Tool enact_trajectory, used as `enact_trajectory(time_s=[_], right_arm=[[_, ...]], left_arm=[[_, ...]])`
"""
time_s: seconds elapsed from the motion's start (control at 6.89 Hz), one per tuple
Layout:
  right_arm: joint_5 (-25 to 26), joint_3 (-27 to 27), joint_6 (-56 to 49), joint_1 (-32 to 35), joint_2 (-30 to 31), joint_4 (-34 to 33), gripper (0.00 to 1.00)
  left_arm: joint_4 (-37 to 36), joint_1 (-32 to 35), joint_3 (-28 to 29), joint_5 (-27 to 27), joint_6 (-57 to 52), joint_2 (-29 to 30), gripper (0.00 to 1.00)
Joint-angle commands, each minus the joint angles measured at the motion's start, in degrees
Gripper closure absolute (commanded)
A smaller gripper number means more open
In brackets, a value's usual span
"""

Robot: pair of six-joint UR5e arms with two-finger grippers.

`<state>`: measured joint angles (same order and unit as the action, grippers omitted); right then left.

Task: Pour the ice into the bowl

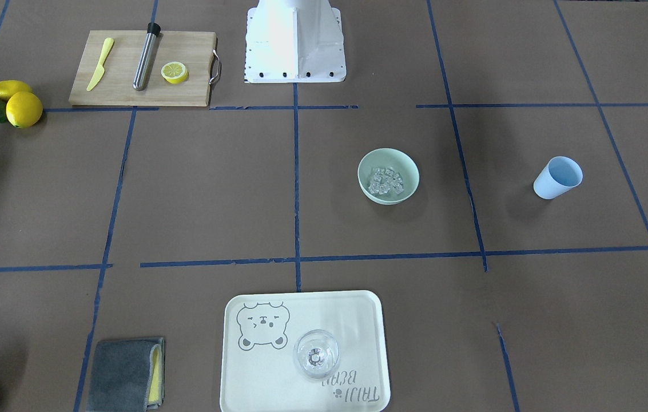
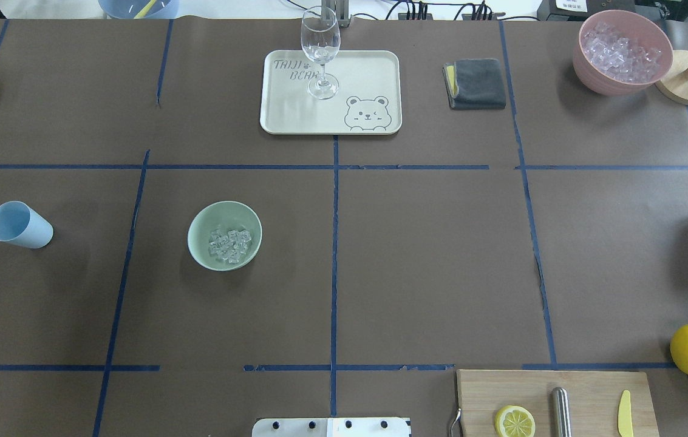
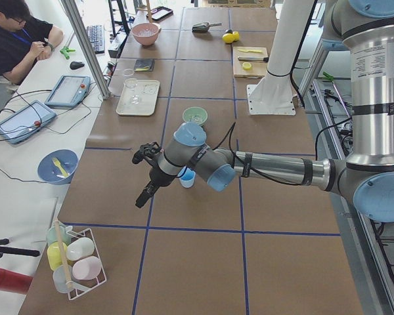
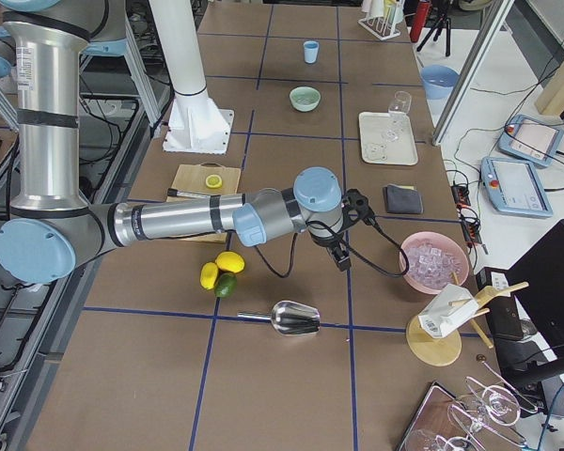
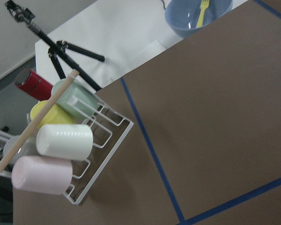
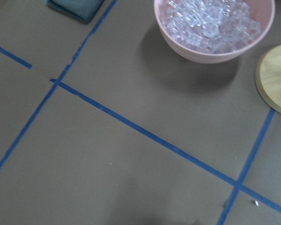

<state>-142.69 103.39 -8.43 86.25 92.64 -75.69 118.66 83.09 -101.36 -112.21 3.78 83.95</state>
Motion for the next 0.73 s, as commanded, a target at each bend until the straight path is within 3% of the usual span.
enact_trajectory(time_s=[0.0, 0.29, 0.58], right_arm=[[-0.9, 2.8, 9.6, -5.9, -4.2, 0.1, 0.00], [-0.1, 5.0, 26.4, -15.4, -11.7, 0.0, 0.00], [7.4, 5.9, 44.5, -26.0, -21.2, -0.2, 0.00]], left_arm=[[-17.0, 6.9, 1.4, -17.4, -3.0, 3.0, 0.00], [-21.4, 7.4, 1.3, -20.0, -3.4, 0.9, 0.00], [-28.6, 7.4, 1.4, -19.8, -19.4, 1.0, 0.00]])
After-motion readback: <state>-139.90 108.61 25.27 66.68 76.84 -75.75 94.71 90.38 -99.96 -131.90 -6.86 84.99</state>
